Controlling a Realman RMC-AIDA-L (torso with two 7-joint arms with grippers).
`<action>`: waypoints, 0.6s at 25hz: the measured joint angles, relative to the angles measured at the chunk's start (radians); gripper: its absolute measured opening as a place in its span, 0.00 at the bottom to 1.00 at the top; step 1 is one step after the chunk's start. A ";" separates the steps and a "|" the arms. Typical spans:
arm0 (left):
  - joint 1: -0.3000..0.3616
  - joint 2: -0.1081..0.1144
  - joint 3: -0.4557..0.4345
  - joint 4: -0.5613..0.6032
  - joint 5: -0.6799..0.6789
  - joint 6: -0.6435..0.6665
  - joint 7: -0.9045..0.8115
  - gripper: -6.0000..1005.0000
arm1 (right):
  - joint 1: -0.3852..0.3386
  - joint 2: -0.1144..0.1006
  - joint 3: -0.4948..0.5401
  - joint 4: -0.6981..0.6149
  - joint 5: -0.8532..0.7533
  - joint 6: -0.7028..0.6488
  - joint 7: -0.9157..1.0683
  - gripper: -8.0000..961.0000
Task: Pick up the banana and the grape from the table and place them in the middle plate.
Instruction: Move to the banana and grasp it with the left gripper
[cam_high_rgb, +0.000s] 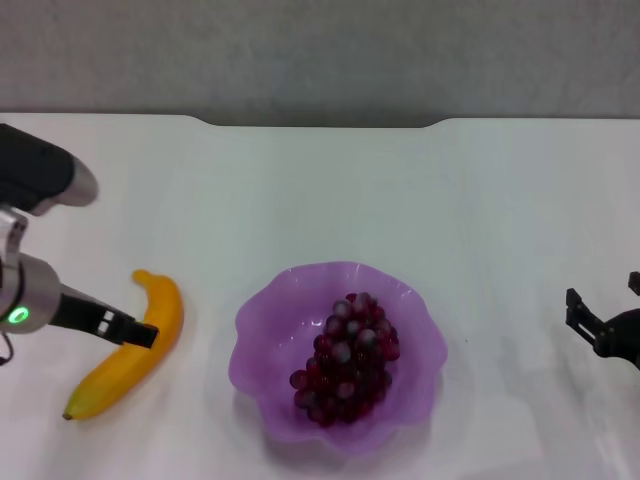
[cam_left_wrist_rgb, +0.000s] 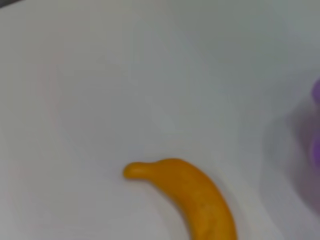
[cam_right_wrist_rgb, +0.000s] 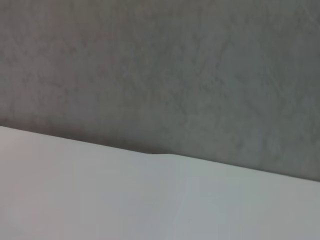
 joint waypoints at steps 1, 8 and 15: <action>0.000 0.000 0.000 0.000 0.000 0.000 0.000 0.84 | 0.000 0.000 0.000 0.000 0.000 0.000 0.000 0.91; -0.069 -0.002 0.054 0.086 0.000 0.023 -0.034 0.83 | 0.000 0.001 -0.002 0.008 0.001 0.005 -0.015 0.91; -0.125 -0.004 0.086 0.205 0.017 0.111 -0.064 0.82 | 0.000 0.001 -0.002 0.009 0.000 0.005 -0.015 0.91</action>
